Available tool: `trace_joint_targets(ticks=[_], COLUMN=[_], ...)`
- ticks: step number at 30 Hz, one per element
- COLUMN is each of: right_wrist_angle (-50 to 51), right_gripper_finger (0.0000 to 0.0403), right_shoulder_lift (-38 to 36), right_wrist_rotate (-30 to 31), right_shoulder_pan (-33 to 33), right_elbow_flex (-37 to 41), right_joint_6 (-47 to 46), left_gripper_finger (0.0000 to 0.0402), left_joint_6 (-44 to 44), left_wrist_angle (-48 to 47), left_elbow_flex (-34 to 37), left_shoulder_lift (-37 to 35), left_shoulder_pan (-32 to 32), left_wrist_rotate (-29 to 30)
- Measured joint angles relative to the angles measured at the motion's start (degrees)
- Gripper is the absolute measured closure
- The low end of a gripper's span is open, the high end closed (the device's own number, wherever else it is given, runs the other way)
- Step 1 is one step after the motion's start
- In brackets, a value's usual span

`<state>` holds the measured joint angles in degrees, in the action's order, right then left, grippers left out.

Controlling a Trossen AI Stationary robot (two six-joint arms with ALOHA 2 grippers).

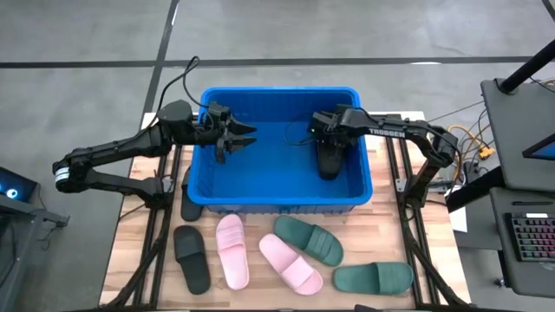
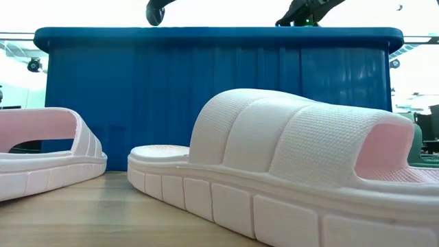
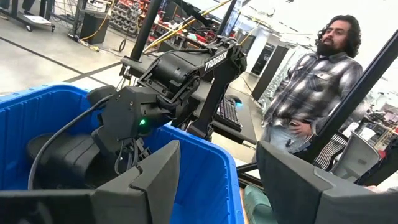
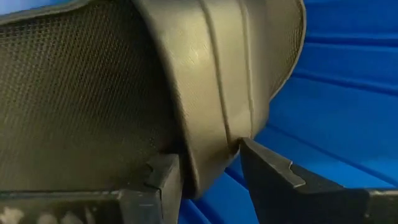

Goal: Pick and place slides into bin
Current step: Put the black slide into the blue bin, then put the green slide into the blue bin

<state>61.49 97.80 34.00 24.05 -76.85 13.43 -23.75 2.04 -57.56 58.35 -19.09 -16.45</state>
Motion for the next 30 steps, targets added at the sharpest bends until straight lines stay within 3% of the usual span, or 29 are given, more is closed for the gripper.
trace_joint_targets(ticks=[14, 18, 30], right_wrist_angle=[3.2, 6.0, 8.1], right_gripper_finger=[0.0266, 0.026, 0.0255], right_shoulder_lift=[0.0, 0.0, -3.2], right_wrist_rotate=[-0.4, -5.2, -6.1], right_shoulder_pan=[0.0, 0.6, 0.5], right_elbow_flex=[-1.5, -1.5, -1.5], right_joint_6=[-1.5, -4.2, -10.4], left_gripper_finger=[0.0205, 0.0205, 0.0205], left_joint_6=[0.0, 0.0, 0.1], left_wrist_angle=[0.0, 0.0, 0.0], left_elbow_flex=[0.0, 0.0, 0.0], left_shoulder_lift=[0.0, 0.0, 0.0], left_shoulder_pan=[0.0, 0.0, 0.0], left_wrist_rotate=[-0.6, -0.5, -0.5])
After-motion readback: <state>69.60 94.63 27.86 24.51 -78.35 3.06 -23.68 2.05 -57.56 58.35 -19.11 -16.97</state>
